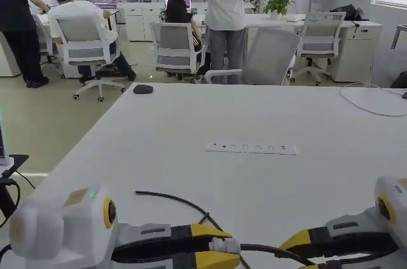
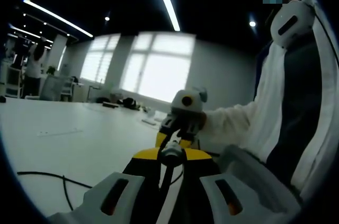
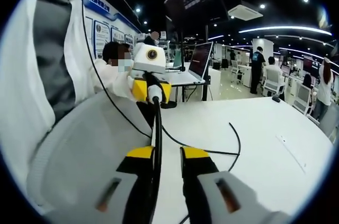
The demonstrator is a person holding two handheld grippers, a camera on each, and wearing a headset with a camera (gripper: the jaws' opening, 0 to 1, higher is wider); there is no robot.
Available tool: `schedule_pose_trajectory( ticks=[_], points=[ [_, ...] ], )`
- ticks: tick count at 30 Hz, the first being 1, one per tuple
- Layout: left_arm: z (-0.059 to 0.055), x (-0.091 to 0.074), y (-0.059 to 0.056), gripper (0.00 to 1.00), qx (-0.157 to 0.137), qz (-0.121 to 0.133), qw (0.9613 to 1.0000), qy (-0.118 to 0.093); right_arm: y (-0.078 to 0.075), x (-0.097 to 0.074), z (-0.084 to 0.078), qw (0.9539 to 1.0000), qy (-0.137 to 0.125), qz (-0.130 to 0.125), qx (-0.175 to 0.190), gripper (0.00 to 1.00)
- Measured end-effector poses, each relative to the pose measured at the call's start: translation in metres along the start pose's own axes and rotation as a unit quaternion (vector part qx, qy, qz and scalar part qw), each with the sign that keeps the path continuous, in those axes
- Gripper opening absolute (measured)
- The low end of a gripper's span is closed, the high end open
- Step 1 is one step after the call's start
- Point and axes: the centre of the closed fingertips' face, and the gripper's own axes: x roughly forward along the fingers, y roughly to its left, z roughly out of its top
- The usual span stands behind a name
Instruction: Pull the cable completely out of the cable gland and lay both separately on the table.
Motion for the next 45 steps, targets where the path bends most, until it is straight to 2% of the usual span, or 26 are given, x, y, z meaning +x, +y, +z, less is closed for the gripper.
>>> schedule_pose_trajectory(
  ticks=[3, 7, 11, 15, 16, 18, 24, 33, 38, 45],
  points=[
    [0.0, 0.0, -0.001, 0.16, 0.001, -0.001, 1.0, 0.001, 0.004, 0.004, 0.01, 0.9999, -0.011, 0.008, -0.003, 0.24],
    [-0.001, 0.0, -0.001, 0.16, -0.001, -0.002, 1.0, 0.001, 0.01, 0.01, 0.02, 0.9995, -0.017, 0.021, -0.015, 0.23],
    [-0.001, 0.001, -0.001, 0.16, -0.001, -0.004, 1.0, 0.001, 0.011, 0.016, 0.023, 0.9993, -0.019, 0.027, -0.018, 0.24],
    [-0.001, 0.0, -0.002, 0.16, -0.001, -0.004, 1.0, 0.001, 0.011, 0.019, 0.022, 0.9992, -0.017, 0.03, -0.019, 0.23],
    [-0.001, 0.0, -0.002, 0.16, -0.001, -0.004, 1.0, 0.001, 0.012, 0.02, 0.019, 0.9992, -0.01, 0.032, -0.02, 0.22],
    [0.0, -0.001, 0.0, 0.16, -0.001, -0.001, 1.0, -0.002, 0.013, 0.022, 0.014, 0.9991, 0.002, 0.035, -0.023, 0.18],
    [0.002, -0.001, 0.0, 0.16, -0.002, 0.0, 1.0, -0.006, 0.016, 0.022, 0.013, 0.999, -0.003, 0.038, -0.023, 0.05],
    [0.001, 0.0, -0.002, 0.16, -0.001, -0.005, 1.0, -0.003, 0.013, 0.021, 0.012, 0.9994, -0.002, 0.033, -0.013, 0.02],
    [-0.001, 0.001, -0.002, 0.16, 0.001, -0.005, 1.0, 0.002, 0.013, 0.022, 0.007, 0.9992, 0.008, 0.035, -0.018, 0.02],
    [-0.001, 0.001, -0.002, 0.16, 0.001, -0.006, 1.0, 0.002, 0.012, 0.022, 0.006, 0.9992, 0.007, 0.034, -0.02, 0.02]
  ],
)
